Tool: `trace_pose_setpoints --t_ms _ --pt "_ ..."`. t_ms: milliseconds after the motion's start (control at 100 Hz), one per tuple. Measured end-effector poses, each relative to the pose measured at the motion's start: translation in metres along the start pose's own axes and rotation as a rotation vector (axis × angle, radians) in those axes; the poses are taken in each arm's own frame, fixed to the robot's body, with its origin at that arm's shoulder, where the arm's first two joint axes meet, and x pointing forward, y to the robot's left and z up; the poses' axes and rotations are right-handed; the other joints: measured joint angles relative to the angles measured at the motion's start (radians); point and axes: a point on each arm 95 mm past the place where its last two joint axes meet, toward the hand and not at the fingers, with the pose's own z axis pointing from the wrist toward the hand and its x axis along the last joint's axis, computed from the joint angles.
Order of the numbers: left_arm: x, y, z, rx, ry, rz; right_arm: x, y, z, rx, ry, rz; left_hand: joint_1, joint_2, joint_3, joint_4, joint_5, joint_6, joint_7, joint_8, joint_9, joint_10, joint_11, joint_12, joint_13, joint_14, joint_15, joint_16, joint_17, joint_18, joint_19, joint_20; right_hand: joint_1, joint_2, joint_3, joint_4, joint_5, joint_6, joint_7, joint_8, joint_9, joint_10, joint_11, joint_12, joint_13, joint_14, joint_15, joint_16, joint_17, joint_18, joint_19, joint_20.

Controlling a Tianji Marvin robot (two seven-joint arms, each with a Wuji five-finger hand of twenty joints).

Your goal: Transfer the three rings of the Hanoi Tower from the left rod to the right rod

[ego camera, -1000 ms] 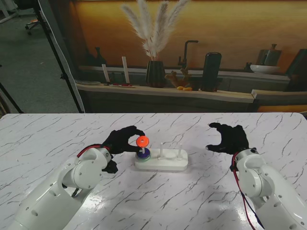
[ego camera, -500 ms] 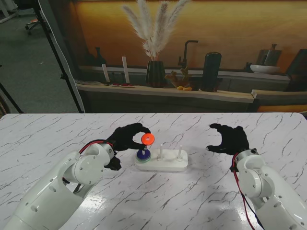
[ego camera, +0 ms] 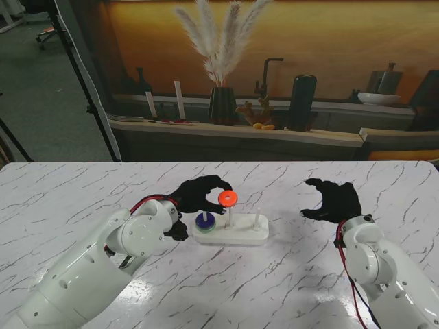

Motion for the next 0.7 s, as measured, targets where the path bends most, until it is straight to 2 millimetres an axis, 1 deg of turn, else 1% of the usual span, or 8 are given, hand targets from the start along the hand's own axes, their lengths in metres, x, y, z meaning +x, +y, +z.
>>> trace_pose_setpoints --t_ms 450,700 --pt "0.022 0.005 0.021 -0.037 0.056 -0.006 -0.010 -0.005 -0.003 0.017 -0.019 -0.013 0.000 0.000 0.000 0.000 0.000 0.000 0.000 0.000 0.000 0.000 0.000 0.000 0.000 0.000 0.000 -0.004 0.000 0.000 0.000 0.000 0.000 0.000 0.000 0.000 0.000 0.000 0.000 0.000 0.000 0.000 0.000 0.000 0.000 0.000 0.000 0.000 0.000 0.000 0.009 0.000" --pt "0.028 0.009 0.031 -0.043 0.071 -0.020 -0.011 -0.006 -0.003 0.025 -0.021 -0.014 0.000 0.000 0.000 0.000 0.000 0.000 0.000 0.000 0.000 0.000 0.000 0.000 0.000 0.000 0.000 -0.004 0.000 0.000 0.000 0.000 0.000 0.000 0.000 0.000 0.000 0.000 0.008 0.000 0.000 0.000 0.000 0.000 0.000 0.000 0.000 0.000 0.000 0.000 0.009 0.000"
